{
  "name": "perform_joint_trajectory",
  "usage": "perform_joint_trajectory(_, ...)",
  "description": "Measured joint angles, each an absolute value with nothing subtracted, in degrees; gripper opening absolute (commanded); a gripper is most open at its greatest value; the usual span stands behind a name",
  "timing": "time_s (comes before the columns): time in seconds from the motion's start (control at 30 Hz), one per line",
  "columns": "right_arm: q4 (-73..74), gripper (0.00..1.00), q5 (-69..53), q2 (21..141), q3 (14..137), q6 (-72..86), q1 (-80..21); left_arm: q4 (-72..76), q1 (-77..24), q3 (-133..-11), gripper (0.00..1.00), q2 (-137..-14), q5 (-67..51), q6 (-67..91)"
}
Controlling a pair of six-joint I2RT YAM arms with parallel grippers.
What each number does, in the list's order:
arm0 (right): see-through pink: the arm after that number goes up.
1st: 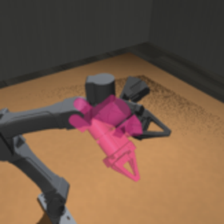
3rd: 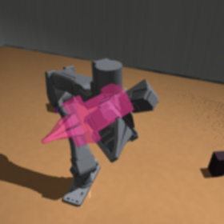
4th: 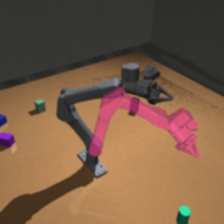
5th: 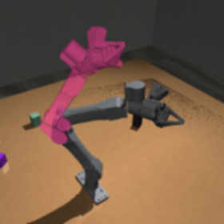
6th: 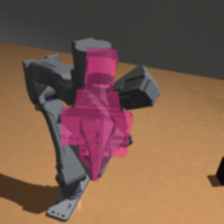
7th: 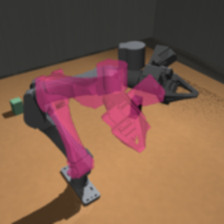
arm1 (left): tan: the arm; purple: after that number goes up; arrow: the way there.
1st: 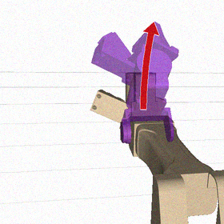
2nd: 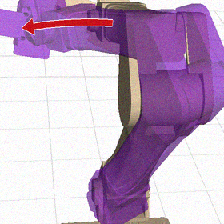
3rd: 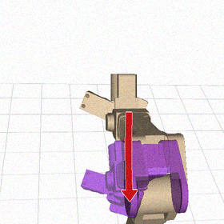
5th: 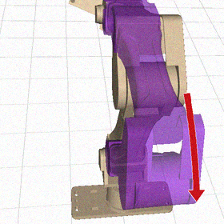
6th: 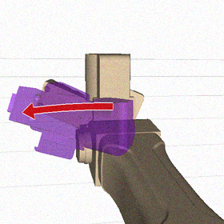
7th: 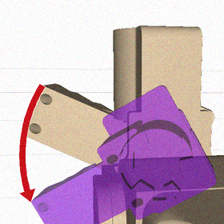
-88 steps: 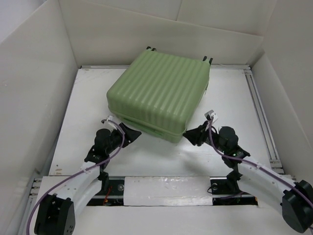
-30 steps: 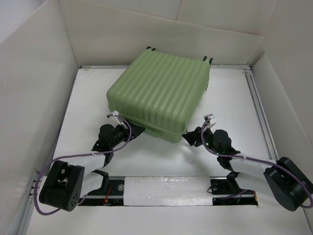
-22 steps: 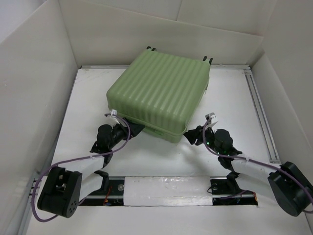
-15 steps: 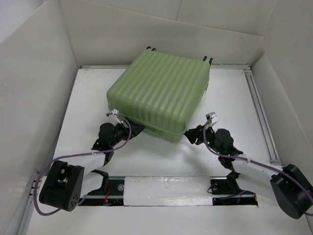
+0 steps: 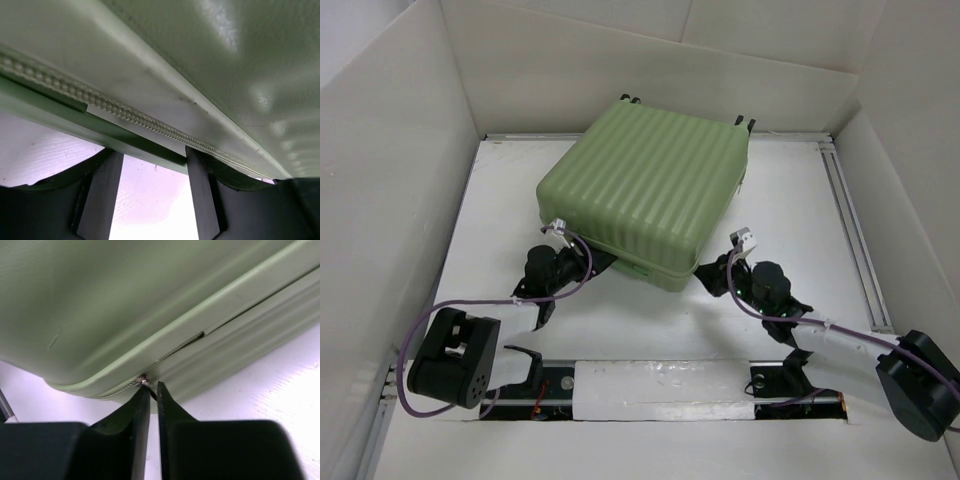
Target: Pack the luggage
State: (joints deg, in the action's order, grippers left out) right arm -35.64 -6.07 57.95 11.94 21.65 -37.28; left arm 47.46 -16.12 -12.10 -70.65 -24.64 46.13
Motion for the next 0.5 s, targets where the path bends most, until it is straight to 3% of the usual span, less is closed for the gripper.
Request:
perform_joint_trajectory(0.1, -35.53, 0.01, -5.61, 57.69, 11.97, 21.39, -38.3, 48.97, -16.01, -12.1, 0.45, -71.81, -25.3, 46.41)
perform_joint_trajectory(0.27, -33.45, 0.0, -2.02, 56.01, 11.97, 22.57, -40.77, 50.94, -16.36, -12.1, 0.27, -73.36, -25.54, 47.9)
perform_joint_trajectory(0.5, -20.97, 0.0, 7.73, 47.09, 13.21, 27.62, -49.93, 52.99, -18.37, -12.1, 0.11, -74.63, -22.44, 50.39)
